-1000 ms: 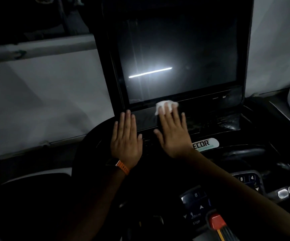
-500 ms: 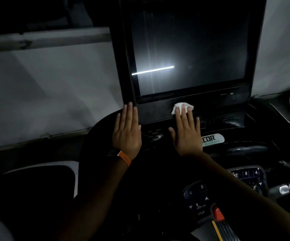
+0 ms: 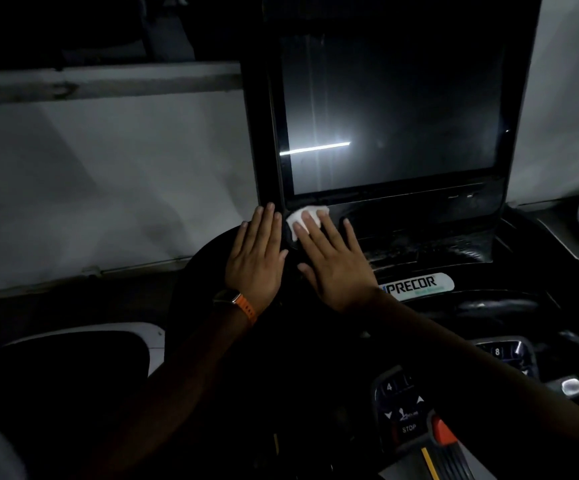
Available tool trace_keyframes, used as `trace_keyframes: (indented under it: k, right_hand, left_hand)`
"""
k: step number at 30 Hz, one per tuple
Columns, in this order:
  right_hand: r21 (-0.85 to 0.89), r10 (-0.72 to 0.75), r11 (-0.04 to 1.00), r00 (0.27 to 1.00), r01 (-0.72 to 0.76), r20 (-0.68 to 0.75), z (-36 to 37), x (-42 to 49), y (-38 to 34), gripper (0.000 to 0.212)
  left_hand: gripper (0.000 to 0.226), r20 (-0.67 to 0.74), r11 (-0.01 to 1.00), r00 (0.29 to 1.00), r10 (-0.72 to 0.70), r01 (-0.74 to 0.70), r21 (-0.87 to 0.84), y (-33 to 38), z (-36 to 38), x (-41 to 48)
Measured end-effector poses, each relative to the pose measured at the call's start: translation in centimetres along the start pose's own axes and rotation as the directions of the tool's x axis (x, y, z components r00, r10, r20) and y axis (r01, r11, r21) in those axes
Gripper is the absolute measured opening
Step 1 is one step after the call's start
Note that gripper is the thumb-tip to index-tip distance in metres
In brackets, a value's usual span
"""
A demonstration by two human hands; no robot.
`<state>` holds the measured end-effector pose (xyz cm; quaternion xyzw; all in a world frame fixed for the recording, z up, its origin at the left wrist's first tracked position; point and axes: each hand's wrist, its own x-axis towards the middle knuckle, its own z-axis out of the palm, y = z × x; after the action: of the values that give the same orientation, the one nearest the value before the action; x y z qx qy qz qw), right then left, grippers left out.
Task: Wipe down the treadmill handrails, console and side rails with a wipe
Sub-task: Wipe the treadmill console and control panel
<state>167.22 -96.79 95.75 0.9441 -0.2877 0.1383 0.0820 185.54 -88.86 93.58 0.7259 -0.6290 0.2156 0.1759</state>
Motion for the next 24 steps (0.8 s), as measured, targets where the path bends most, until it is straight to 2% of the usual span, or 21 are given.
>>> trace_keyframes:
  k: [3,6,8,10,13,14,18,19,20,22,23,24]
  right_hand:
    - [0.013,-0.008,1.000,1.000,0.008,-0.019,-0.4,1.2,-0.8,0.069]
    - [-0.073,-0.083,0.994,0.996,0.085,0.022,1.1,-1.2,0.1,0.069]
    - [-0.116,-0.066,0.991,0.997,0.069,0.031,1.9,-3.1,1.8,0.069]
    - [-0.093,0.054,0.994,0.998,-0.053,0.012,1.6,-3.9,3.3,0.069]
    - [0.033,0.281,0.959,0.959,-0.281,-0.024,0.3,-2.3,3.3,0.072]
    - [0.064,0.280,0.959,0.960,-0.278,-0.030,-0.1,-1.3,2.5,0.073]
    - [0.010,0.027,1.000,1.000,-0.027,-0.014,-0.4,0.3,1.4,0.070]
    - [-0.004,0.048,0.999,0.999,-0.048,-0.025,-0.3,0.0,2.3,0.069]
    - [0.008,0.133,0.991,0.990,-0.133,-0.038,-0.2,-0.5,3.2,0.068]
    - [0.093,0.369,0.927,0.928,-0.363,-0.046,-0.1,-1.5,4.2,0.071]
    - [0.128,0.430,0.897,0.902,-0.422,-0.040,0.0,-1.5,3.8,0.072]
    - [0.146,0.427,0.897,0.904,-0.418,-0.037,0.0,-1.2,2.9,0.074]
  left_hand:
    - [0.073,-0.011,1.000,1.000,0.002,-0.002,0.014,-0.1,0.0,0.1]
    - [0.074,-0.022,1.000,1.000,0.000,0.000,0.001,0.1,0.0,0.2]
    - [0.075,-0.018,1.000,1.000,0.001,-0.001,-0.013,0.1,0.1,0.2]
    - [0.076,-0.006,1.000,1.000,-0.002,0.001,-0.028,0.2,0.2,0.2]
    - [0.076,-0.007,0.999,1.000,-0.014,0.014,-0.029,0.5,0.2,0.1]
    - [0.075,-0.015,0.999,1.000,-0.015,0.014,-0.033,0.5,0.2,0.1]
    - [0.073,-0.026,0.999,0.999,-0.023,0.022,-0.050,0.7,0.2,0.0]
    - [0.073,-0.021,0.998,0.999,-0.027,0.026,-0.051,0.7,0.1,0.0]
    - [0.074,-0.015,0.998,0.999,-0.029,0.028,-0.048,0.7,0.1,0.1]
    - [0.076,-0.014,0.999,0.999,-0.032,0.031,-0.044,0.8,0.1,0.1]
    - [0.077,-0.020,0.998,0.999,-0.032,0.031,-0.053,0.9,0.2,0.1]
    - [0.078,-0.029,0.997,0.999,-0.032,0.030,-0.065,1.0,0.3,0.1]
